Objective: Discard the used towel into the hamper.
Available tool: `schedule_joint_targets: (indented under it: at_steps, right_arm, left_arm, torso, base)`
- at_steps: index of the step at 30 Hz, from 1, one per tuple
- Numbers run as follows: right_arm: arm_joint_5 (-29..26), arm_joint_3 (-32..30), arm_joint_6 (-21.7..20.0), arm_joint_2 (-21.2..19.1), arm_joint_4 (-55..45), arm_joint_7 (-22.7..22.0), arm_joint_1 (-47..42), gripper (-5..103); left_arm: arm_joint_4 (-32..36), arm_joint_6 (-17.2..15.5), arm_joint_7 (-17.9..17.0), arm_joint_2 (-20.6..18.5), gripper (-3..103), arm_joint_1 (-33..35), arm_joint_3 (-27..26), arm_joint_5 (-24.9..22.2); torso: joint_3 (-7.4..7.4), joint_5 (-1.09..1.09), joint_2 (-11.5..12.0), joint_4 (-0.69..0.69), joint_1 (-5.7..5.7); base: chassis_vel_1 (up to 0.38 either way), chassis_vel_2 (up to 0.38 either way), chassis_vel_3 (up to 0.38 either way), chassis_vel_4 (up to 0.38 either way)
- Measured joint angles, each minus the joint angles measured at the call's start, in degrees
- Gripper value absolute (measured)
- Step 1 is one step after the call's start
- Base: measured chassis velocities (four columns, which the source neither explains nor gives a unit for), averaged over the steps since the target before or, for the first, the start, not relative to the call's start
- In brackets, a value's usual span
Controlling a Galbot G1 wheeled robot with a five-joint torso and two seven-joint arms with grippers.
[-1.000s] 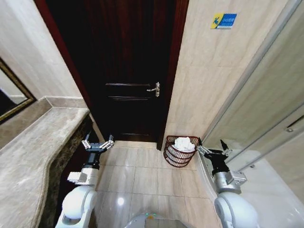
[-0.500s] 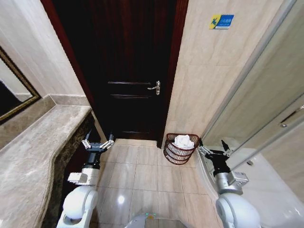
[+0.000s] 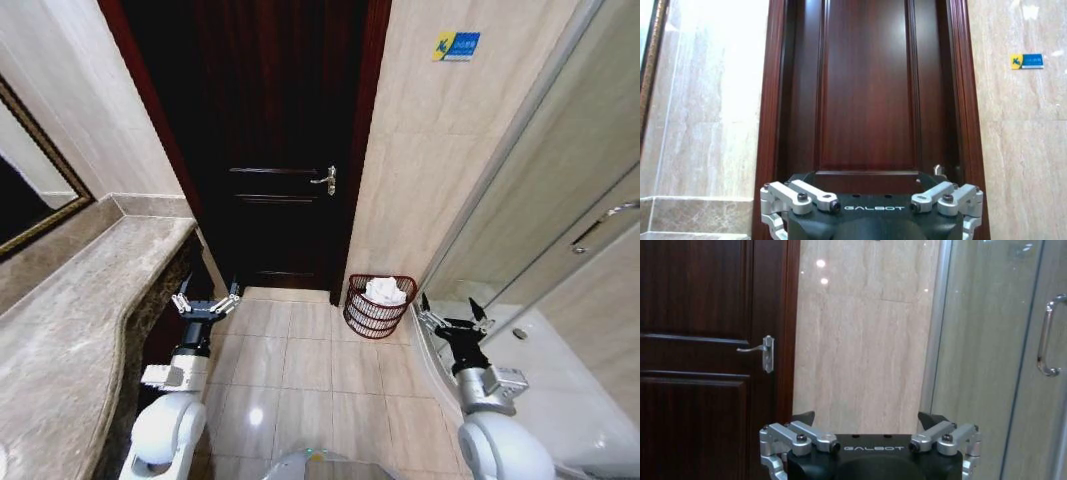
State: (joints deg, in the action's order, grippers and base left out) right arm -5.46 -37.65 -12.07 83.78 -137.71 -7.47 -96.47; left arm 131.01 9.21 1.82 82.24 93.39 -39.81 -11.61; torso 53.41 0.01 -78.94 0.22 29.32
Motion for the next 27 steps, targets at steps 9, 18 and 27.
schedule_joint_targets:
  at_steps: [9,18,27]
  right_arm:
    - [-0.34,-0.2,0.08,-0.22,-0.19,0.04,-0.29,100]
    - [-0.9,-0.63,0.84,-0.33,-0.42,0.39,-1.32,100]
    - [-1.61,-1.58,1.12,-0.59,-0.56,0.52,-1.68,100]
  left_arm:
    - [1.15,-3.46,-1.38,0.26,100,0.77,-0.14,0.33]
    - [1.5,-4.51,-2.18,-1.78,100,2.25,-1.68,-0.35]
    - [1.56,-4.65,-2.3,-1.45,100,1.91,-1.53,-0.37]
  torso:
    - [0.0,0.0,0.0,0.0,0.0]
    - [0.0,-0.01,0.0,0.0,0.0]
    - [0.0,-0.01,0.0,0.0,0.0]
  base:
    - [0.073,-0.08,-0.08,0.07]
    - [0.069,-0.068,-0.067,0.073]
    - [0.067,-0.08,-0.069,0.071]
